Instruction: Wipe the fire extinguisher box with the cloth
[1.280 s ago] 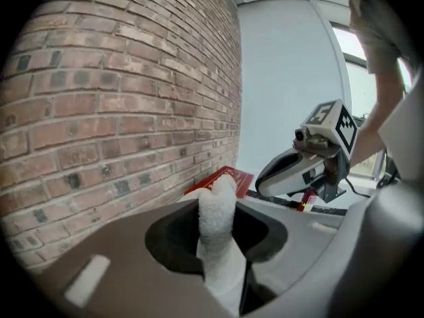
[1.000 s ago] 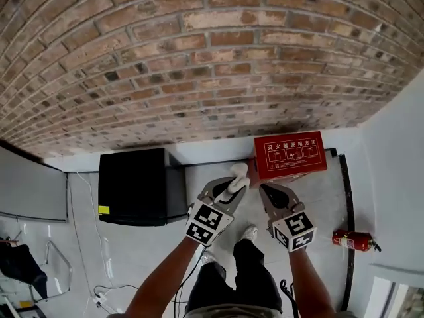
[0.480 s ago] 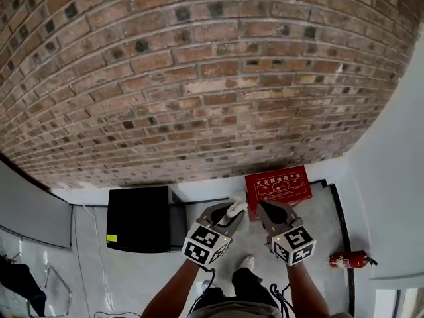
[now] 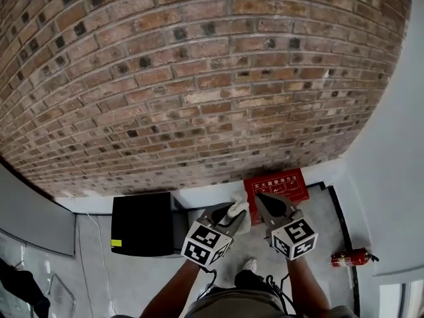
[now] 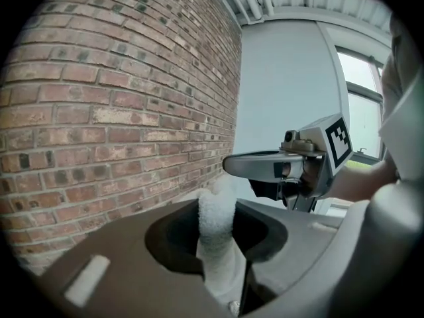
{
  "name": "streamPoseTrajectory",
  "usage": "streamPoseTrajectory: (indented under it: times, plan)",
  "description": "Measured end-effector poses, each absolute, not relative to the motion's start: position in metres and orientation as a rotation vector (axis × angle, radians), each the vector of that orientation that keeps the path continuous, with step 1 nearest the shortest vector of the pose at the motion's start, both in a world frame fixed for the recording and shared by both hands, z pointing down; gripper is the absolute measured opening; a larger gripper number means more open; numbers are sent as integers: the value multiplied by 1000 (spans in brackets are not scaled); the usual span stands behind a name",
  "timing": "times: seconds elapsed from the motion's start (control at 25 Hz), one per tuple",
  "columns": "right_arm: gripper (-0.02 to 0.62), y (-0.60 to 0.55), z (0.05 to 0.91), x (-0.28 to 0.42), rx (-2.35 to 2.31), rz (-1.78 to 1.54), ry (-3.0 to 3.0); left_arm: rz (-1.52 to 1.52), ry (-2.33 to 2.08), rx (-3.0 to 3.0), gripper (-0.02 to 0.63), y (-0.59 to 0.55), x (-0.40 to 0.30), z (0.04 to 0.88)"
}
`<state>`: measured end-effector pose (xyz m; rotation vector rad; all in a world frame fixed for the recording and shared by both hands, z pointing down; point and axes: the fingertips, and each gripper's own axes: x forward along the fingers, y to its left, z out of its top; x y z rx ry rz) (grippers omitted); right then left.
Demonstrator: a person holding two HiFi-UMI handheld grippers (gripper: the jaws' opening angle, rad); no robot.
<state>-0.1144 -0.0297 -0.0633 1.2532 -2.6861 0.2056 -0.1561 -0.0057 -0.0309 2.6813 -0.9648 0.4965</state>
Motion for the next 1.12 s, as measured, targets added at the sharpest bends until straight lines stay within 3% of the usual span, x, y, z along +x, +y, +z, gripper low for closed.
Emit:
streamPoseTrajectory:
  times: [1.12]
  plan:
    - [25, -8, -93, -103, 1324, 132, -2679, 450, -982, 2722, 109, 12, -149, -63]
